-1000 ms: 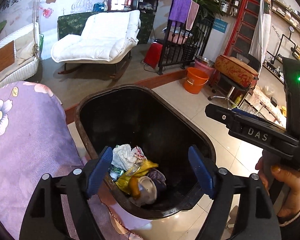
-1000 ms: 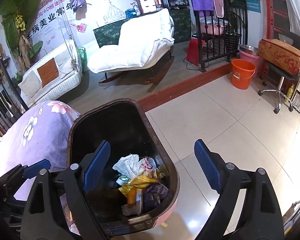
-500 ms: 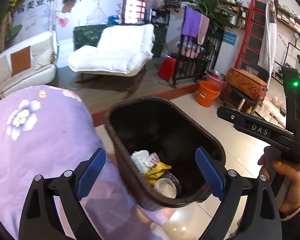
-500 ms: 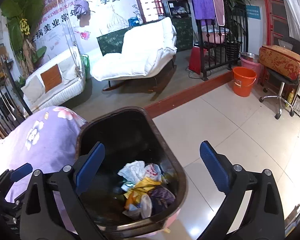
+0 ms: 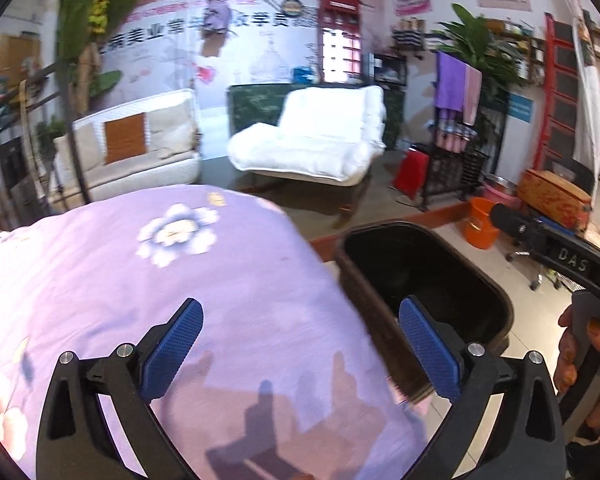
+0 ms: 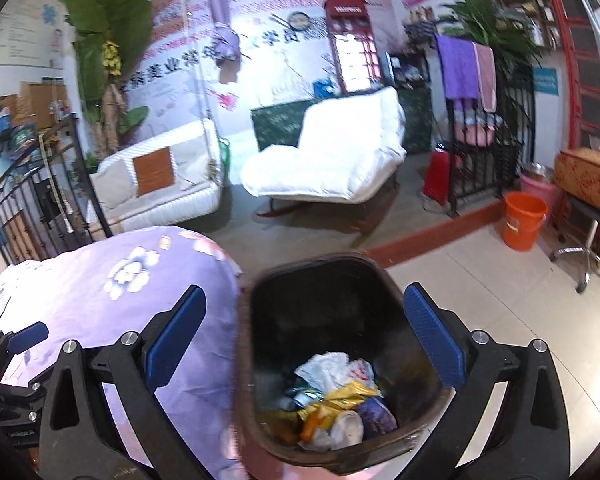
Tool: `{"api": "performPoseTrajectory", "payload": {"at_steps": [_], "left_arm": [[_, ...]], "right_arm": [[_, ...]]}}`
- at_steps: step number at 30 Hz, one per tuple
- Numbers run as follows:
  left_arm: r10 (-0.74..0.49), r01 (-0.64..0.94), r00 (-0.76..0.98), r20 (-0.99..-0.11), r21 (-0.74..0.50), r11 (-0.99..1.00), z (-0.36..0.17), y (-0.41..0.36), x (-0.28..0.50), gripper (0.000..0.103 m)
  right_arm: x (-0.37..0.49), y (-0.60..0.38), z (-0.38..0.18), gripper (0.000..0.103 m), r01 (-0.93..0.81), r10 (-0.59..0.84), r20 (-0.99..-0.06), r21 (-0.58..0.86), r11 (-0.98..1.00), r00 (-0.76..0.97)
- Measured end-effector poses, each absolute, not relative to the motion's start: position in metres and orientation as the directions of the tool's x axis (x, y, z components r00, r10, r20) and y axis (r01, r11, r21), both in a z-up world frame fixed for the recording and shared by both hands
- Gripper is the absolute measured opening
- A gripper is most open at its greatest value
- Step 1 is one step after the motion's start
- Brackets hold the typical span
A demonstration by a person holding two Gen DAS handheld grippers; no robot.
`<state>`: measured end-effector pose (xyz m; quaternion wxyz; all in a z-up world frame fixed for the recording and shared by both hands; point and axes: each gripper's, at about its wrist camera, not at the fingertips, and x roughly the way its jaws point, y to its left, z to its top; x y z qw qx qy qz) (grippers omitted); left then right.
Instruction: Collect trash
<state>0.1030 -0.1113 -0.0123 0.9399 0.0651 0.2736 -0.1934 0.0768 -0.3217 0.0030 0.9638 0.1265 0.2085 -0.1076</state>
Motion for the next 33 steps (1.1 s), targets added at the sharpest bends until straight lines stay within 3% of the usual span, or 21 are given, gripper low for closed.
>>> {"api": "performPoseTrajectory", "payload": {"at_steps": [15, 33], "left_arm": [[-0.112, 0.145, 0.891, -0.44, 0.043, 0.988, -0.003, -0.028, 0.062, 0.098], [-0.107, 0.123, 0.912, -0.396, 0.014, 0.992, 0.001, -0.006, 0.051, 0.098]], "right_arm": [[0.038, -0.226, 0.004, 0.098, 0.077, -0.012, -0.356, 0.169, 0.983, 0.934], [0.018, -0.191, 0.008, 0.098, 0.01, 0.027, -0.34, 0.108, 0.994, 0.94]]}}
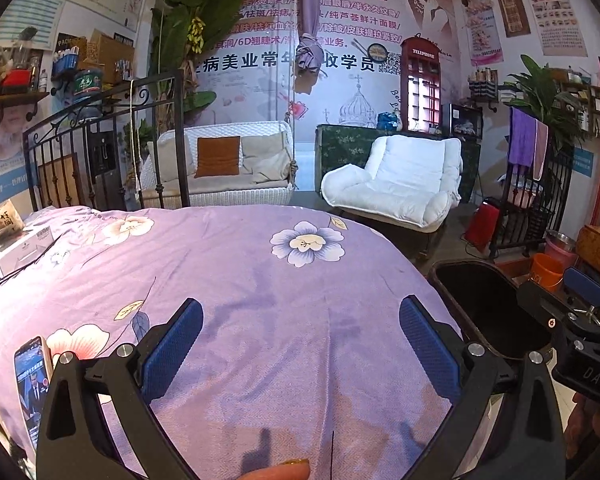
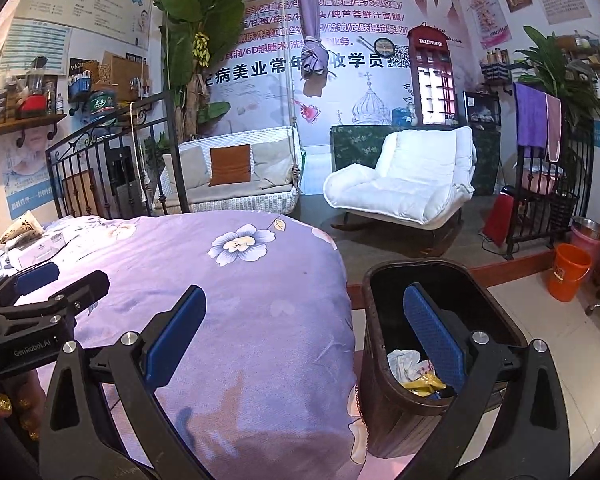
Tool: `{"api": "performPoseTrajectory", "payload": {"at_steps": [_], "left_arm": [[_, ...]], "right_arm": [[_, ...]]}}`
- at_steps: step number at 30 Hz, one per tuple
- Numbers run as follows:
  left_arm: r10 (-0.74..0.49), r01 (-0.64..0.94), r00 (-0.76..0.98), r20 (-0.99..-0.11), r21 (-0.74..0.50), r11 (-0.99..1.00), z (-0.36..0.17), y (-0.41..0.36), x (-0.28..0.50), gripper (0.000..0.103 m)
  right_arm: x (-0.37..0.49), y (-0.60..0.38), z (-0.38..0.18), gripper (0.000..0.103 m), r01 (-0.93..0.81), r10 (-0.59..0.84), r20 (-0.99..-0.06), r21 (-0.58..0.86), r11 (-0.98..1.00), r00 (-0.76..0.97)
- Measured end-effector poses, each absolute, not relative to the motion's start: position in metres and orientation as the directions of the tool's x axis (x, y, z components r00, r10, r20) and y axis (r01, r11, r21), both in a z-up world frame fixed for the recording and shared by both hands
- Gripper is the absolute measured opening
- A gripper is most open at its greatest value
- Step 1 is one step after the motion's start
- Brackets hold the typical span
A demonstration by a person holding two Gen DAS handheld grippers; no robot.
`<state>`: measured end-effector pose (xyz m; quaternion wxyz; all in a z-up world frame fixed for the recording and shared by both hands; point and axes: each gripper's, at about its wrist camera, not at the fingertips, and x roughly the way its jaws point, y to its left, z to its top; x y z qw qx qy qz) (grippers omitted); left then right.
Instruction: Collect trash
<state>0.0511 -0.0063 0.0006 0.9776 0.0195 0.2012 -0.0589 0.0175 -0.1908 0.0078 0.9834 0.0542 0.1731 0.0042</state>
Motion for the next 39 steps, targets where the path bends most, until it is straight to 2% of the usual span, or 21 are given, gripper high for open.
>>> {"api": "performPoseTrajectory", "payload": {"at_steps": [39], "left_arm": [[-0.106, 0.118, 0.913, -0.395, 0.007, 0.993, 0.0023, -0.0056, 0.0469, 0.098]], "right_arm": [[0.023, -0.1941, 0.0085, 0.098, 0.018, 0.023, -0.345, 0.115, 0.993, 0.938]]}}
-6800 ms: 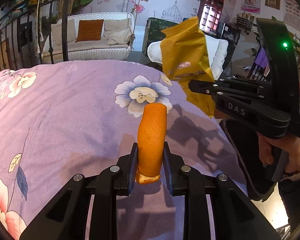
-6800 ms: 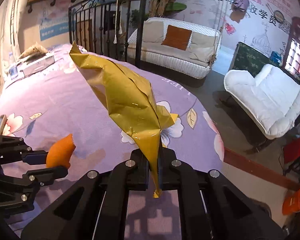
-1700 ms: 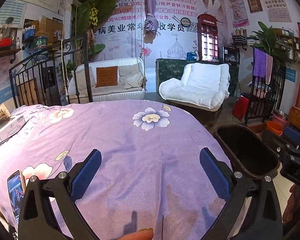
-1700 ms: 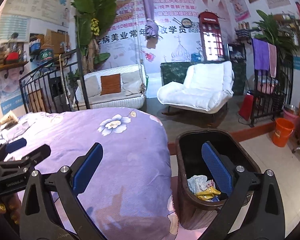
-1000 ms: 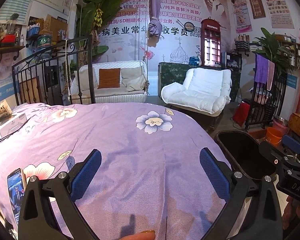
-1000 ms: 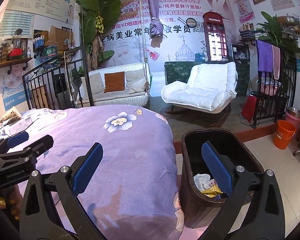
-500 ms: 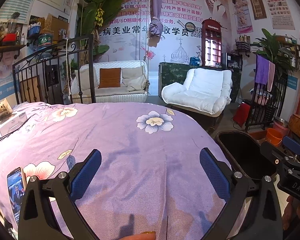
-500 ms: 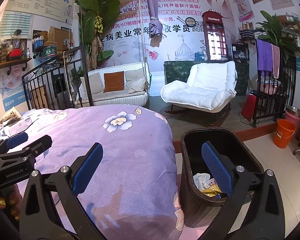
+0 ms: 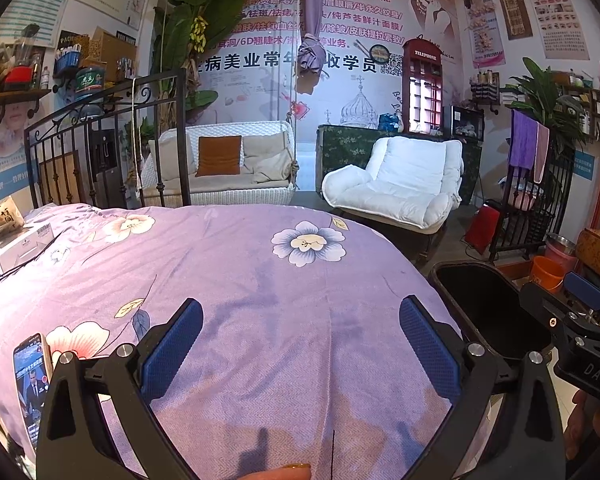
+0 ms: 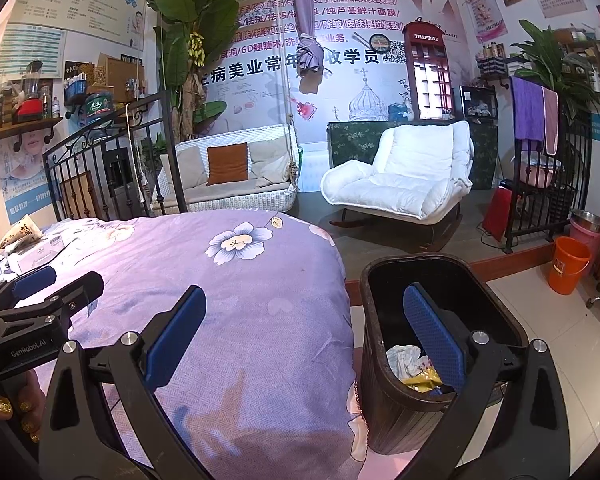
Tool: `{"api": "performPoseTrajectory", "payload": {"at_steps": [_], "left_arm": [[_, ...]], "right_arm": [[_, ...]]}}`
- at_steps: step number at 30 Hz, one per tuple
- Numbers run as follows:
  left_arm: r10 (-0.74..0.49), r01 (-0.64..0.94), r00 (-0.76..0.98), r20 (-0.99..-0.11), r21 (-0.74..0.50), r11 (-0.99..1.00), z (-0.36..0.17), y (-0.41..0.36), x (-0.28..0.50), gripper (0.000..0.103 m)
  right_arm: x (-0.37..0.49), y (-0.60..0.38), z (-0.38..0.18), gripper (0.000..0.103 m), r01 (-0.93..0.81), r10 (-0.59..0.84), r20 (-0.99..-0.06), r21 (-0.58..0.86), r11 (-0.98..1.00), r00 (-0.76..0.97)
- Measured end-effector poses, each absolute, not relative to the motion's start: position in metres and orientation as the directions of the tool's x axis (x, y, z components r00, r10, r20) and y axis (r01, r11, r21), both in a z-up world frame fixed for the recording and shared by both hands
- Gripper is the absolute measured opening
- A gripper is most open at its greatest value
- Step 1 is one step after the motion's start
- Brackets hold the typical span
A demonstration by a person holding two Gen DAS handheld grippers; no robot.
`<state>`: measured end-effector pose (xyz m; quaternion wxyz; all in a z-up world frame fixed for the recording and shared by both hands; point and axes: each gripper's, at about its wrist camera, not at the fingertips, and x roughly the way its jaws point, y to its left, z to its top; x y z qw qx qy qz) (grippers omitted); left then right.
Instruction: Collect trash
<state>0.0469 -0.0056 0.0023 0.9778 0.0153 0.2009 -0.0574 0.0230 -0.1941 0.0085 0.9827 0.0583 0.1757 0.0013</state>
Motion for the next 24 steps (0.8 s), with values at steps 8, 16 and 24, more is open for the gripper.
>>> {"api": "performPoseTrajectory", "payload": {"at_steps": [8, 16, 24], "left_arm": [[-0.108, 0.12, 0.912, -0.397, 0.006, 0.993, 0.0025, -0.0063, 0.0462, 0.098], [-0.109, 0.12, 0.911, -0.398, 0.005, 0.993, 0.0024, -0.0063, 0.0466, 0.098], [-0.111, 0.122, 0.911, -0.397, 0.002, 0.993, 0.0019, -0.0063, 0.0465, 0.098]], "right_arm": [[0.023, -0.1945, 0.008, 0.098, 0.018, 0.023, -0.346, 0.116, 0.993, 0.938], [0.0233, -0.1954, 0.0083, 0.098, 0.019, 0.024, -0.348, 0.117, 0.993, 0.937], [0.0234, -0.195, 0.0084, 0.098, 0.019, 0.024, -0.351, 0.118, 0.993, 0.936]]}}
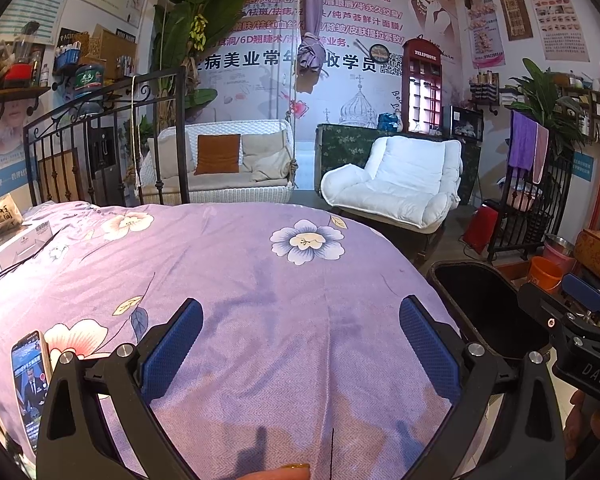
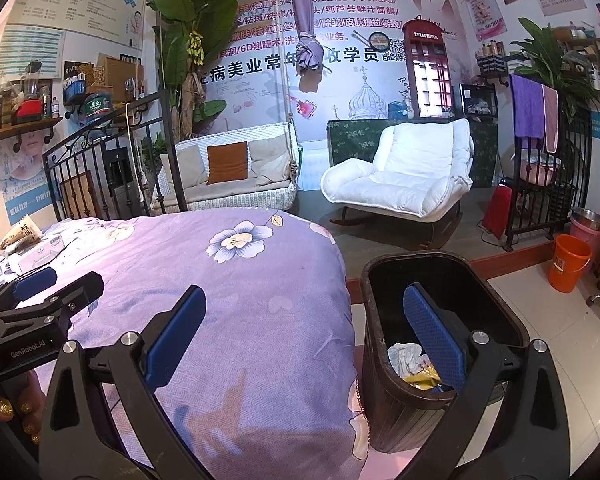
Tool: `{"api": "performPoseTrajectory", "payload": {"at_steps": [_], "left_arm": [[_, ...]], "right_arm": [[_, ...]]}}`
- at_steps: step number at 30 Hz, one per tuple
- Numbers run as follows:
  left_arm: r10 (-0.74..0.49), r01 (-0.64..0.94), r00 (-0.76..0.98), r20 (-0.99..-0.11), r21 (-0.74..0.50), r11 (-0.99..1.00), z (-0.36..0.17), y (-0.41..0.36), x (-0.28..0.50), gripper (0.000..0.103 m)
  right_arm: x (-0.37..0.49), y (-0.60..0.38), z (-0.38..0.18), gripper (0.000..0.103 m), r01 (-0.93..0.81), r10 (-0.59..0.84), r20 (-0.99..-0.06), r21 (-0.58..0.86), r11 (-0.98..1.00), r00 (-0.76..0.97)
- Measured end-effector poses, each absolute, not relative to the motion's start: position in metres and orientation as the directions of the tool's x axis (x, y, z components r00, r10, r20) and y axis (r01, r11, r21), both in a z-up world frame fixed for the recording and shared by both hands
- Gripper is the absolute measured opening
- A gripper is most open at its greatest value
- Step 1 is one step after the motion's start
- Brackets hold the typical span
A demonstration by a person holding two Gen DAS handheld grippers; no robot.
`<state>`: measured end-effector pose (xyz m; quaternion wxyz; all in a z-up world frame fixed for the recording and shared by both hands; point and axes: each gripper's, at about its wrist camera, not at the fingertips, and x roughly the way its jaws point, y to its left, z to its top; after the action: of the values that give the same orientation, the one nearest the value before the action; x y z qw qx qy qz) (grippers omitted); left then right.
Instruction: Collect trash
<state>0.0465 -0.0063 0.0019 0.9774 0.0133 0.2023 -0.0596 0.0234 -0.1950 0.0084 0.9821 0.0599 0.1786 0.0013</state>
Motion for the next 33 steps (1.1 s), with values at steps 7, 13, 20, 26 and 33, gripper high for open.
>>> {"api": "performPoseTrajectory", "payload": {"at_steps": [7, 13, 20, 26, 33], "left_arm": [[-0.11, 0.121, 0.911, -0.397, 0.003, 0.993, 0.002, -0.0068, 0.0461, 0.098], [-0.112, 0.123, 0.91, -0.399, 0.003, 0.992, 0.0012, -0.0073, 0.0466, 0.098], [-0.113, 0.124, 0.91, -0.398, 0.002, 0.992, 0.0015, -0.0078, 0.0459, 0.098], [-0.111, 0.122, 0.91, -0.399, 0.002, 0.992, 0.0016, -0.0086, 0.0454, 0.098], [-0.113, 0.124, 0.91, -0.399, 0.002, 0.992, 0.0015, -0.008, 0.0458, 0.098]], "right_arm": [[0.0233, -0.1949, 0.0085, 0.098, 0.019, 0.024, -0.35, 0.12, 0.993, 0.936], [0.0231, -0.1946, 0.0076, 0.098, 0.019, 0.025, -0.352, 0.119, 0.993, 0.936], [0.0231, -0.1946, 0.0075, 0.098, 0.019, 0.025, -0.353, 0.12, 0.993, 0.935], [0.0232, -0.1944, 0.0081, 0.098, 0.02, 0.024, -0.352, 0.119, 0.993, 0.936], [0.0223, -0.1929, 0.0072, 0.098, 0.02, 0.024, -0.353, 0.121, 0.992, 0.935]]}}
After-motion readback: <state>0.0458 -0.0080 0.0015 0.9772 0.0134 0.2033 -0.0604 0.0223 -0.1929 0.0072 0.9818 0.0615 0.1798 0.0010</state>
